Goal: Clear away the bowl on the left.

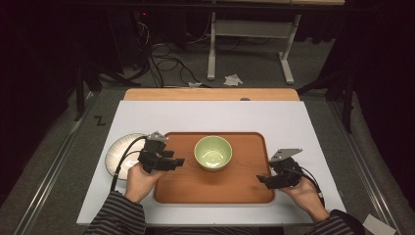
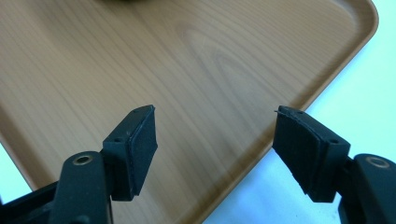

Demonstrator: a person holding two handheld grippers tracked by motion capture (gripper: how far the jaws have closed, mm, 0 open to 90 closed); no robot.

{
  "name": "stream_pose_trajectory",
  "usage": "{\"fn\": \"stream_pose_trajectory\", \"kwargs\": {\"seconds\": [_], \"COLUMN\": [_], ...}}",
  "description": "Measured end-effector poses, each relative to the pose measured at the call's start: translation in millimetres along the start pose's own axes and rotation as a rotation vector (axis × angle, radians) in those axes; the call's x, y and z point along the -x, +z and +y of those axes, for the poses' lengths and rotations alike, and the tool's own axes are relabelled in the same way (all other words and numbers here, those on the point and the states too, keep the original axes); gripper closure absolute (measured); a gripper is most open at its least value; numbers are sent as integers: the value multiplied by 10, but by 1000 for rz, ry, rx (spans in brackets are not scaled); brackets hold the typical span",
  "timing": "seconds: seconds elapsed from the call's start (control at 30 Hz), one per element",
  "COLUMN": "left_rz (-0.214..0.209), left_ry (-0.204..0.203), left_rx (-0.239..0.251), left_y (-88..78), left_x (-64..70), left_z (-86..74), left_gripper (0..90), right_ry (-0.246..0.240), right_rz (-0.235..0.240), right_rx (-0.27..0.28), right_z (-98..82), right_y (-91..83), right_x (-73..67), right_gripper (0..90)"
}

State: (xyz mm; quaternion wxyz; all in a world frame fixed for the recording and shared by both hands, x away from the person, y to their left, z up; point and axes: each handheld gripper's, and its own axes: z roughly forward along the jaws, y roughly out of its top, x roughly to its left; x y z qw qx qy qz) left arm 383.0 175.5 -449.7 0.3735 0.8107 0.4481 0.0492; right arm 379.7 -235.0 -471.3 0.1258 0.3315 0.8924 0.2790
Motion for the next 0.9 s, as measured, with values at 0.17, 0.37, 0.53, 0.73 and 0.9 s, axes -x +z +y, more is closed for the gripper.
{"fn": "stream_pose_trajectory", "kwargs": {"seconds": [0.17,0.37,0.53,0.73,0.9], "left_rz": [10,12,13,11,9], "left_ry": [8,29,47,49,47], "left_rx": [-25,-45,-71,-87,-104], "left_y": [52,93,133,158,190], "left_x": [24,74,106,112,107], "left_z": [-31,-57,-76,-85,-86], "left_gripper": [438,434,429,429,437], "right_ry": [-4,-1,1,-1,-2], "right_rz": [6,5,4,7,6], "right_rx": [4,6,3,5,6], "right_z": [0,0,0,1,-1], "right_y": [-8,-10,-8,-12,-10], "right_x": [0,-6,-9,-7,-3], "right_gripper": [320,320,320,320,320]}}
